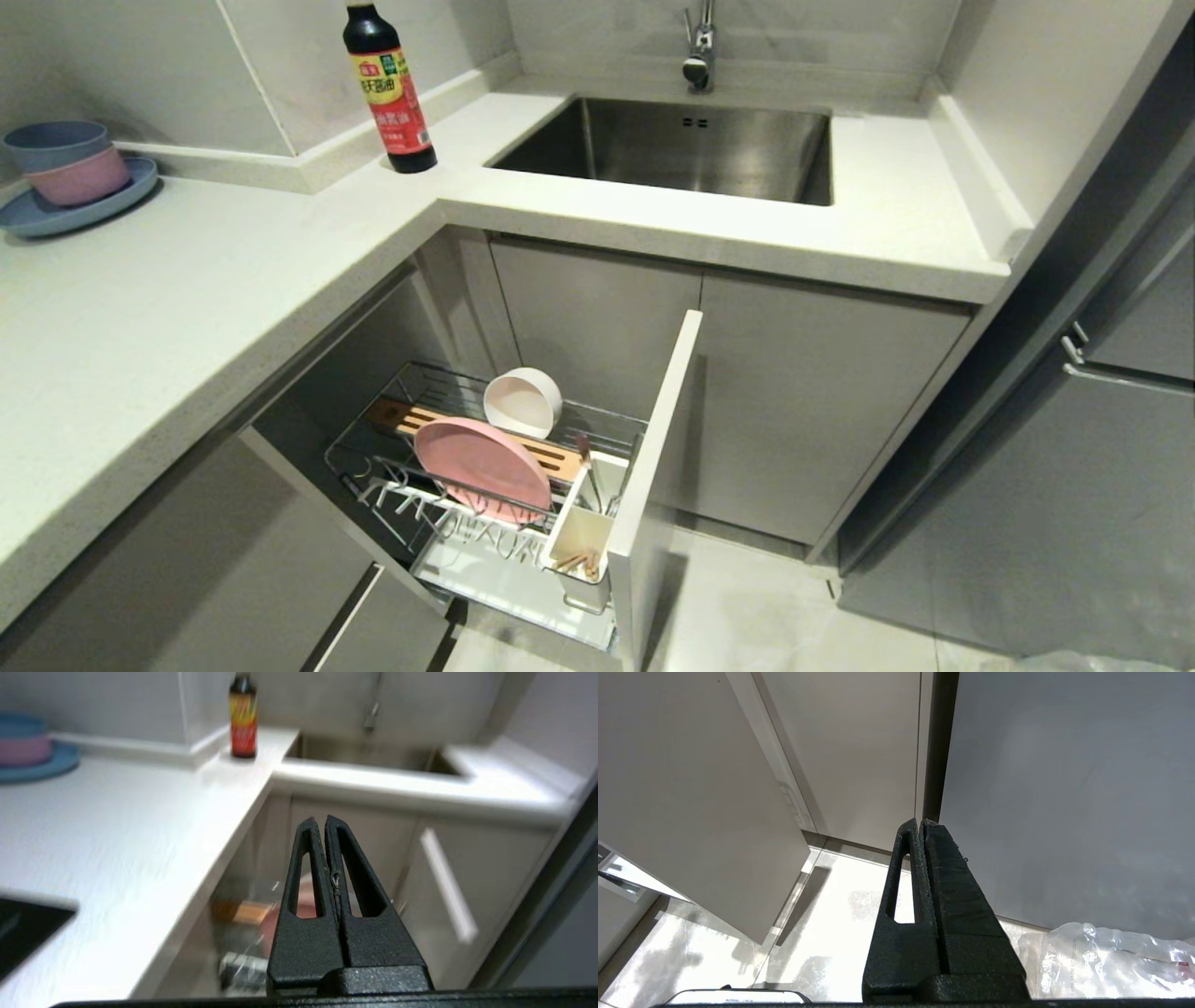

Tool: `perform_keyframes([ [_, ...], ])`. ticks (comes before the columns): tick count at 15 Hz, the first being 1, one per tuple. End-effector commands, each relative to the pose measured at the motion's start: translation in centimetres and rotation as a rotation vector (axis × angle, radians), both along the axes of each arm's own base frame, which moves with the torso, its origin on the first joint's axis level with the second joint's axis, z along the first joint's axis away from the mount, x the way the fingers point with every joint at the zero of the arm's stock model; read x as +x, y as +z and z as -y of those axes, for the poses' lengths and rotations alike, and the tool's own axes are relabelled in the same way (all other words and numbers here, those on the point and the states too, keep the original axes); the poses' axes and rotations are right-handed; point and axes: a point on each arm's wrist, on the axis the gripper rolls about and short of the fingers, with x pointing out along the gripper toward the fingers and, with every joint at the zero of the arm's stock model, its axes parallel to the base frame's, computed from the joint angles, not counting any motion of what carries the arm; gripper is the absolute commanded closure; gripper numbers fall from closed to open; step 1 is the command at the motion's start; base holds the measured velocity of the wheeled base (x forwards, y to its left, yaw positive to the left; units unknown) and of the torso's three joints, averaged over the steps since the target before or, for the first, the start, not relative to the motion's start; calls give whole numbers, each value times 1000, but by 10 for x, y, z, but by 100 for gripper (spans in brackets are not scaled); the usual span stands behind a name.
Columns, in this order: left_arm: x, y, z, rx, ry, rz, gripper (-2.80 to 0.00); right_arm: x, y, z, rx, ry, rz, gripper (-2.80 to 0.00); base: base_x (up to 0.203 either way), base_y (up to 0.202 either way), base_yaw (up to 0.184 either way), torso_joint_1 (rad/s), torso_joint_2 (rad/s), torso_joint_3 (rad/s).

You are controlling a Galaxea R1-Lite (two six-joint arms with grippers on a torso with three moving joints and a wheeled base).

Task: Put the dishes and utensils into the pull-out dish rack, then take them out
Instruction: Take the plate out of the cupboard

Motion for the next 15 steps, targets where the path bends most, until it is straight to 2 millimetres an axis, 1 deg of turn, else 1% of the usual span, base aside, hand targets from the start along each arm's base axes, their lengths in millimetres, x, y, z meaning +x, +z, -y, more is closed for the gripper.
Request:
perform_keyframes([
  [1,19,46,0,-44,-29,-39,0,0,0,0,0,0,1,0,0,0,0,0,0,0],
  [3,44,87,0,-150,-72,-49,0,0,0,0,0,0,1,0,0,0,0,0,0,0],
  [6,100,145,0,-390,-95,-64,0,0,0,0,0,1,-1,0,0,0,0,0,0,0],
  [7,116,161,0,-471,-105,-58,0,0,0,0,0,1,0,0,0,0,0,0,0,0],
  [8,135,172,1,-544,-111,-79,0,0,0,0,0,1,1,0,0,0,0,0,0,0],
  [9,148,177,5,-601,-132,-112,0,0,0,0,0,1,1,0,0,0,0,0,0,0],
  [11,168,178,22,-675,-166,-216,0,0,0,0,0,0,-1,0,0,0,0,0,0,0],
  [13,186,166,48,-708,-98,-333,0,0,0,0,0,0,-1,0,0,0,0,0,0,0],
  [14,193,156,64,-703,-52,-395,0,0,0,0,0,0,1,0,0,0,0,0,0,0],
  [15,199,139,80,-685,19,-463,0,0,0,0,0,0,0,0,0,0,0,0,0,0],
])
